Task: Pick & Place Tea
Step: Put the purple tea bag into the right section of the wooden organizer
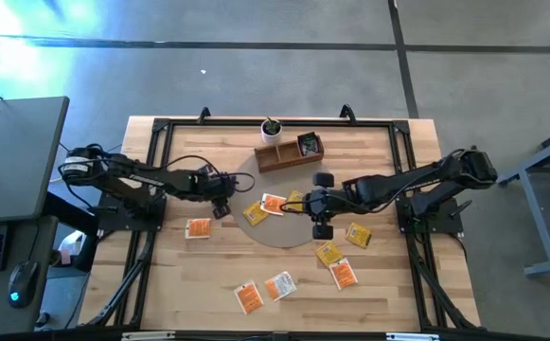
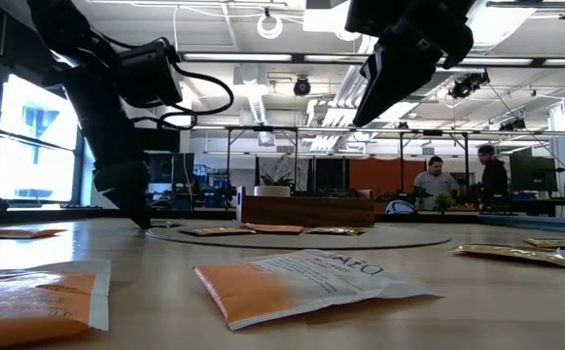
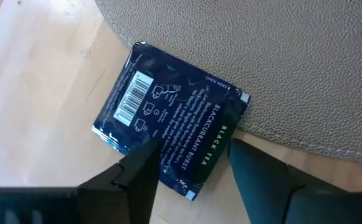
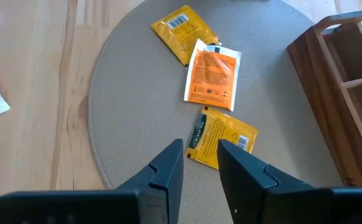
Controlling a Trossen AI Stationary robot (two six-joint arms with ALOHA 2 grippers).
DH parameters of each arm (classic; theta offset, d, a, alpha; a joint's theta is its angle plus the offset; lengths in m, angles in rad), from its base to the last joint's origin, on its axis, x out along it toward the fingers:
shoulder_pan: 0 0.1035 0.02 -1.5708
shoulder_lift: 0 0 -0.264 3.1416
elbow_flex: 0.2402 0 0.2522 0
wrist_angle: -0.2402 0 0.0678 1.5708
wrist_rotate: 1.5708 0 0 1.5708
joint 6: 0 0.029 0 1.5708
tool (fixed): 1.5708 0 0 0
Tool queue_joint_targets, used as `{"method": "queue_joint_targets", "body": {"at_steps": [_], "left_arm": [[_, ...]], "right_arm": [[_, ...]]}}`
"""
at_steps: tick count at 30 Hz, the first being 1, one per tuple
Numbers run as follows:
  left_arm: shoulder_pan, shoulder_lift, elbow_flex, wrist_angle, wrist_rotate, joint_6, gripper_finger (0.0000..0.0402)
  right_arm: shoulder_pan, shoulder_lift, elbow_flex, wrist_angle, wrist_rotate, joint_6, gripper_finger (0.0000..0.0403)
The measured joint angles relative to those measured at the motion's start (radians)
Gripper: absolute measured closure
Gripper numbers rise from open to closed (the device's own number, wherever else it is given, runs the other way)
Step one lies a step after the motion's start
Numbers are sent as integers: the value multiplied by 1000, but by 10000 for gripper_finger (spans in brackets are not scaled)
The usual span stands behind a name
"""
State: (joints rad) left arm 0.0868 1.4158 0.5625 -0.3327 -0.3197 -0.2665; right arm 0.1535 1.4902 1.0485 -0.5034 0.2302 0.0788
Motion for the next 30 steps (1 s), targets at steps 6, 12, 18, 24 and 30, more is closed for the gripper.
{"method": "queue_joint_targets", "body": {"at_steps": [6,12,18,24,30], "left_arm": [[0,0,0,1,52,0,291],[-1,1,-1,1,85,-44,383],[-1,0,-2,10,179,-159,393],[-5,4,-6,151,358,-191,400],[-24,-2,52,220,389,-179,401]], "right_arm": [[0,0,0,0,-1,0,306],[0,0,0,0,-1,0,307],[0,0,0,0,-1,0,307],[0,0,0,0,-1,0,307],[0,0,0,0,6,0,307]]}}
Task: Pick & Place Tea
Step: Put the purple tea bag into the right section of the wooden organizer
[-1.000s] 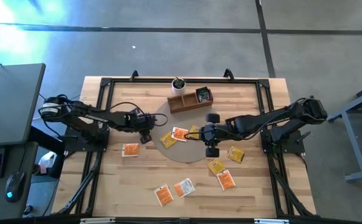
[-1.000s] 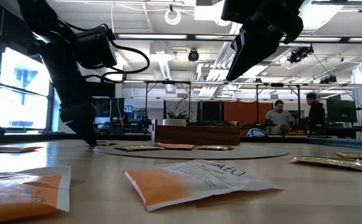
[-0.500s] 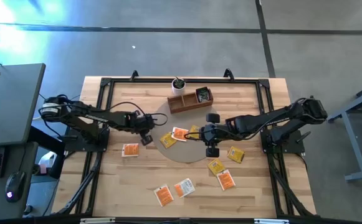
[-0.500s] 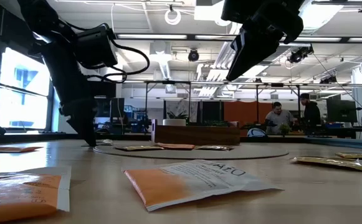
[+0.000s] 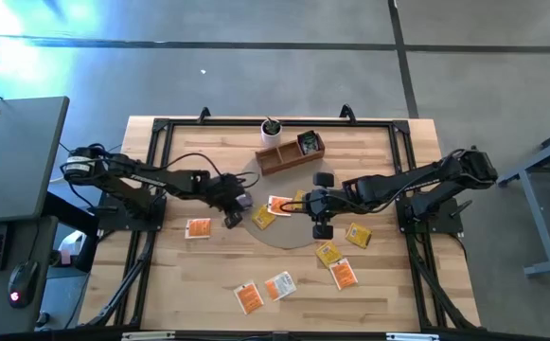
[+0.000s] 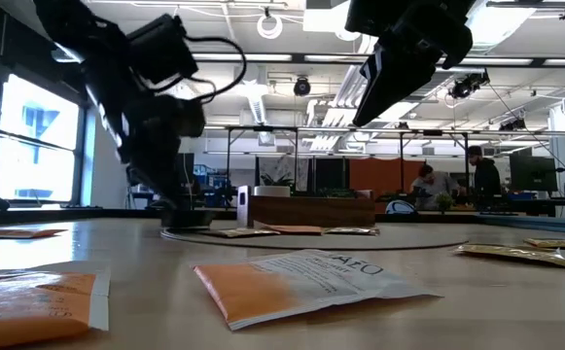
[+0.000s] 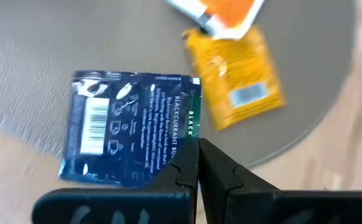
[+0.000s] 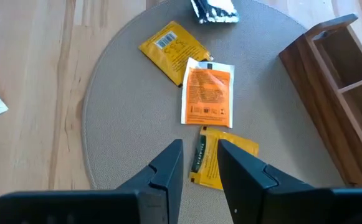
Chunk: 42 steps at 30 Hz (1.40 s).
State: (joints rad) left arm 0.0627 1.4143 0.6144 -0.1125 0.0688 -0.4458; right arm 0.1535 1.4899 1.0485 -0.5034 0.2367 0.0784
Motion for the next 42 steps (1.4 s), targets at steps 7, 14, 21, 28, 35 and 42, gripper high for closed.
{"method": "queue_joint_targets", "body": {"at_steps": [7,14,21,28,35,42], "left_arm": [[-65,0,99,-4,-7,39,401],[-86,-2,130,-29,-30,41,401],[-83,-2,131,-70,-33,40,401],[-83,-2,131,-71,-35,40,401],[-83,-2,131,-72,-44,40,401],[-83,-3,131,-72,-61,46,401]], "right_arm": [[0,10,0,98,45,-108,307],[0,143,0,300,49,-309,307],[-51,356,0,684,97,-463,307],[-102,454,0,821,-4,-521,307],[-123,456,0,829,-83,-481,306],[-128,456,0,866,-168,-450,306]]}}
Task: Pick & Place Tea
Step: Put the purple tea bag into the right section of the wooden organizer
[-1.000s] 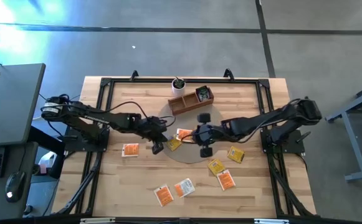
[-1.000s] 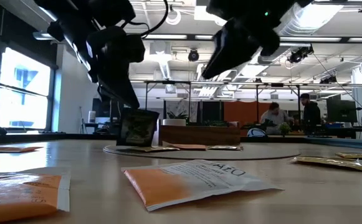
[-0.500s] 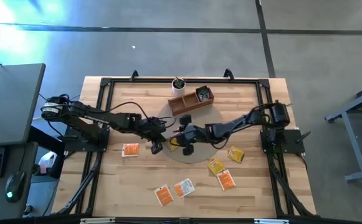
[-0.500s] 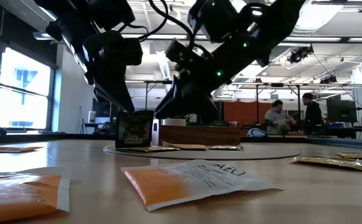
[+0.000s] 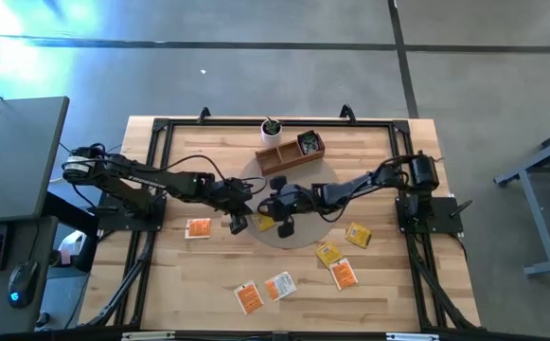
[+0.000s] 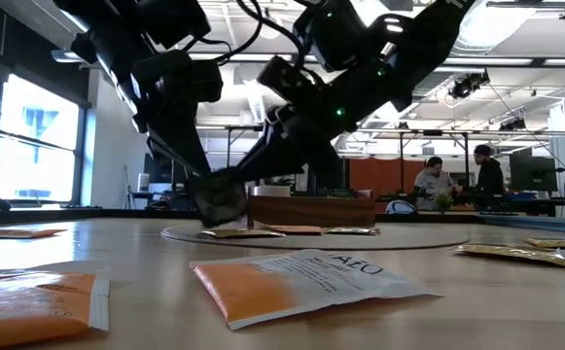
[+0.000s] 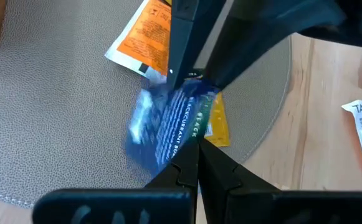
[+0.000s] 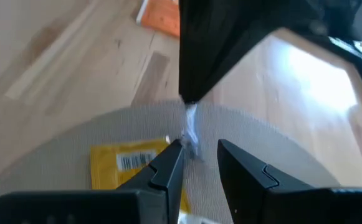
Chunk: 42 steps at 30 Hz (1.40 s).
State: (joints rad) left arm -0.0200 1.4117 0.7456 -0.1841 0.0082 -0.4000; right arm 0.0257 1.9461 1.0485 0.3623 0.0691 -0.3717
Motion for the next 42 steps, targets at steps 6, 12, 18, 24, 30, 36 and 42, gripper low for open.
{"method": "queue_joint_targets", "body": {"at_steps": [6,12,18,24,30,36,42], "left_arm": [[0,0,0,2,-3,2,401],[0,0,0,3,-3,2,401],[0,0,0,4,-4,2,401],[0,25,1,17,-103,-32,401],[0,118,2,18,-154,-82,401],[0,223,1,93,-176,-79,401],[1,259,14,120,-171,-78,401]], "right_arm": [[0,0,0,33,0,-1,306],[0,0,0,21,17,-54,365],[0,0,0,-55,48,-90,373],[51,0,0,-208,9,-175,344],[99,-1,1,-176,64,-253,312],[105,19,1,-165,119,-310,280],[78,97,4,-102,189,-390,264]]}}
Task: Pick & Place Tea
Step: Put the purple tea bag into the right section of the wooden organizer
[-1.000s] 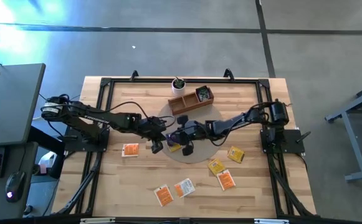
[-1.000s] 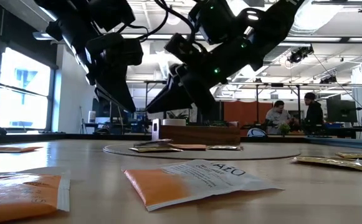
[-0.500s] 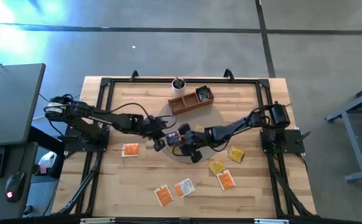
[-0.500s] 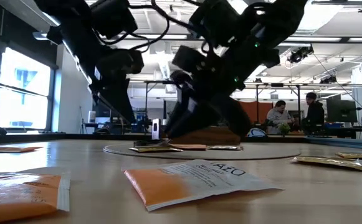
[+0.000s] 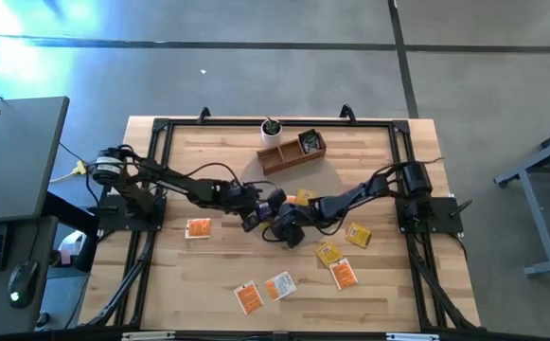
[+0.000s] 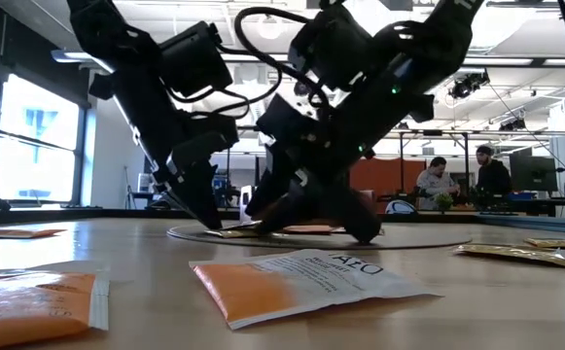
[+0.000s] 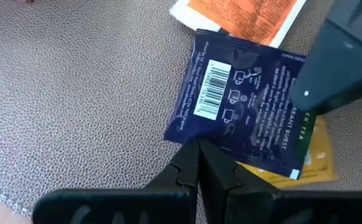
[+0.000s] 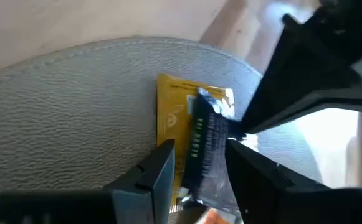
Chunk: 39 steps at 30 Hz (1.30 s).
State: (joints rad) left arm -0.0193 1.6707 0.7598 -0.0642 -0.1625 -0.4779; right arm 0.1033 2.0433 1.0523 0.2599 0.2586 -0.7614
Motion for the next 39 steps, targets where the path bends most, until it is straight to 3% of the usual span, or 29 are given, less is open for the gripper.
{"method": "queue_joint_targets", "body": {"at_steps": [5,12,22,25,33,39], "left_arm": [[1,0,0,-4,3,9,401],[1,1,-1,0,11,32,401],[0,3,7,3,24,28,401],[-1,5,23,-18,13,-14,401],[-17,-72,143,-264,-142,-77,401],[-49,-157,243,-443,-252,-77,401]], "right_arm": [[-18,0,-2,7,61,35,265],[-32,-1,-2,6,39,33,281],[-35,-1,-3,1,75,60,392],[-22,-3,-2,-19,117,69,390],[22,-54,-7,-136,239,139,396],[8,-242,-5,-335,258,241,399]]}}
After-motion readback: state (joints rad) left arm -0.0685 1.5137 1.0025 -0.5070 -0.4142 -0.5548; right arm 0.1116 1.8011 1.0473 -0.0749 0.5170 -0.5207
